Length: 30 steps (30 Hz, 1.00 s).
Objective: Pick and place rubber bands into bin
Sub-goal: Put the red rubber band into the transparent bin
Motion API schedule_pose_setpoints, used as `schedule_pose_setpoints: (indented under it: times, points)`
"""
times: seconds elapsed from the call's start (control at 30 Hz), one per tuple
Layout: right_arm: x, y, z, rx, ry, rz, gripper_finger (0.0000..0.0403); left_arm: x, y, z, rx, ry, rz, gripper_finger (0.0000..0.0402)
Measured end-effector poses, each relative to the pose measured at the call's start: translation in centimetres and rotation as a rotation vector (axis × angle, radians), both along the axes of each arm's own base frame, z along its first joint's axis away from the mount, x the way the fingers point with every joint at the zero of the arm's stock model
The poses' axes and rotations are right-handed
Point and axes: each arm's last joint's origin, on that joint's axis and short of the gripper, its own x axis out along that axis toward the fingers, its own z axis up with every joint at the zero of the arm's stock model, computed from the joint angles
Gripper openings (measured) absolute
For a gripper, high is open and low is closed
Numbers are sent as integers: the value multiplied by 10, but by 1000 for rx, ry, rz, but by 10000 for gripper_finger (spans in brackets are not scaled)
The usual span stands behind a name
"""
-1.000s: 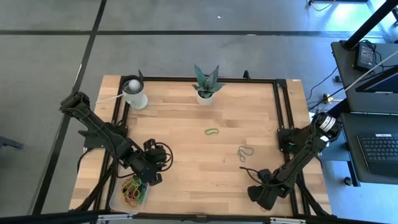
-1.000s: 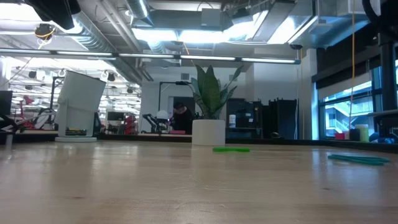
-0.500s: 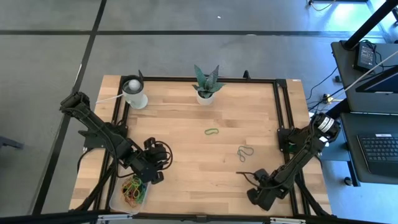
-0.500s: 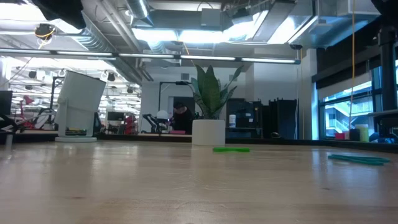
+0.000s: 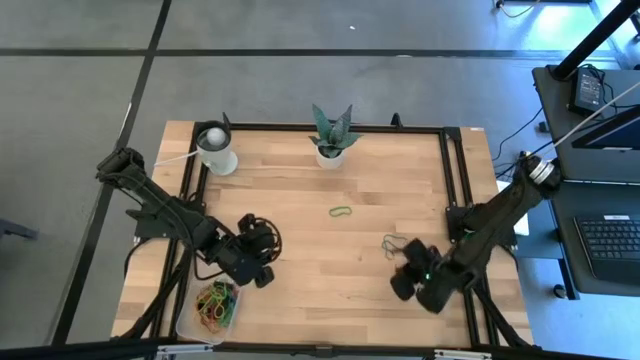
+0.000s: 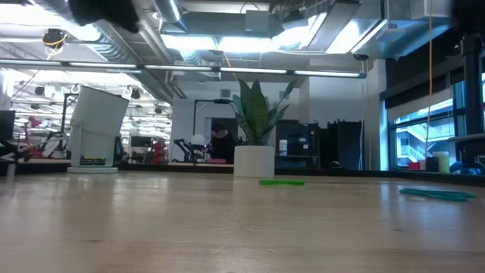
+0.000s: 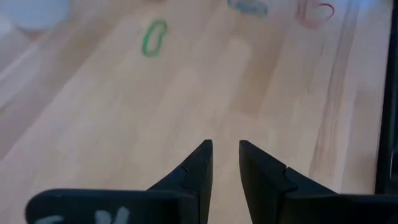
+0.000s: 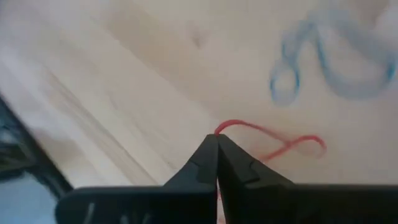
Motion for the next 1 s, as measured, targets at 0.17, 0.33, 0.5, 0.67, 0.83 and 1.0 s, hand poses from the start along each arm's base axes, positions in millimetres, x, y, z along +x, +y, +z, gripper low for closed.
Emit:
schedule_pose_setpoints:
  times: [0.17,0.33,0.5,0.67,0.83,1.0]
  points:
    - [3,-24,28,-78,-98,98,1,17,11,7,-24,-116,60,73]
    - [10,-48,46,-178,-150,197,1,33,16,13,-35,-225,72,73]
    - [22,-67,61,-279,-220,295,0,58,16,13,39,-353,61,93]
    - [36,-81,74,-328,-319,408,0,89,19,1,83,-460,91,157]
    - [49,-88,83,-307,-425,554,0,122,21,-16,7,-603,102,229]
    - [56,-93,90,-331,-498,607,0,146,28,-33,-79,-718,70,271]
